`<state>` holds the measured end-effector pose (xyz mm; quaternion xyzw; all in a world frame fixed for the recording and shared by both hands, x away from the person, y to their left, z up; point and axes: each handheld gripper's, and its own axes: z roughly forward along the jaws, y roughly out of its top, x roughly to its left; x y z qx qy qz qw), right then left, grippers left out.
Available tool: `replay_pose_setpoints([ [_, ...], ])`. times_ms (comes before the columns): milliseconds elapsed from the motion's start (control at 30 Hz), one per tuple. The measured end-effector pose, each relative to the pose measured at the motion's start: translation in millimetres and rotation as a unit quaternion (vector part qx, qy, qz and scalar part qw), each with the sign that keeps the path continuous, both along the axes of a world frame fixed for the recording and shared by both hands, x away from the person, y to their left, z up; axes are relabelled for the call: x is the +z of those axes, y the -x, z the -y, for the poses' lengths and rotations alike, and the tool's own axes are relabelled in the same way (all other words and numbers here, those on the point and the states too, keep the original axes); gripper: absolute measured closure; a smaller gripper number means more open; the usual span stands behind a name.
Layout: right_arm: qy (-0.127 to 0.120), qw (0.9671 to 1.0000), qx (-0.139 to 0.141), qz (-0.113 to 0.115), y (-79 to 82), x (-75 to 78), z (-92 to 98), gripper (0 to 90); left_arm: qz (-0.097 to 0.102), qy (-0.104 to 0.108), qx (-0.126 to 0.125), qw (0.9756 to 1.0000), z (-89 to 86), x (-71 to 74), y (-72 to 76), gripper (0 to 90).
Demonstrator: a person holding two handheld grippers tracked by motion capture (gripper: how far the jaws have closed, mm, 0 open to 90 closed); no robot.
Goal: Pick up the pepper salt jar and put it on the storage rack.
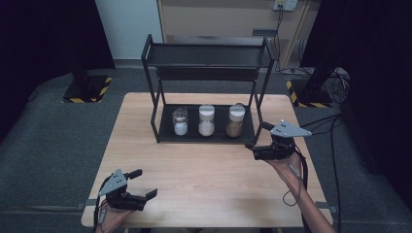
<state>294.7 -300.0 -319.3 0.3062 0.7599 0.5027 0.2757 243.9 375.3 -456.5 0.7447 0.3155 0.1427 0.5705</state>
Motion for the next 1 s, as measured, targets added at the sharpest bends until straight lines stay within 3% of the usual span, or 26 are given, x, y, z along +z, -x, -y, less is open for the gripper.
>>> replay_pose_setpoints([
  [300, -0.021, 0.9997, -0.011, -0.003, 27.8, -15.7, 18.6, 8.3, 0.001, -0.003, 0.0, 1.0, -0.3, 0.2, 1.1, 1.6],
  [767, -0.019, 0.9994, -0.025, -0.01, 66.1, -35.0, 36.0, 7.9, 0.004, -0.005, -0.002, 1.0, 0.5, 0.8, 2.0, 1.7],
  [1000, -0.033, 0.9985, -0.042, -0.015, 83.2, -49.1, 45.5, 7.8, 0.004, -0.005, -0.001, 1.0, 0.1, 0.6, 2.4, 1.7],
])
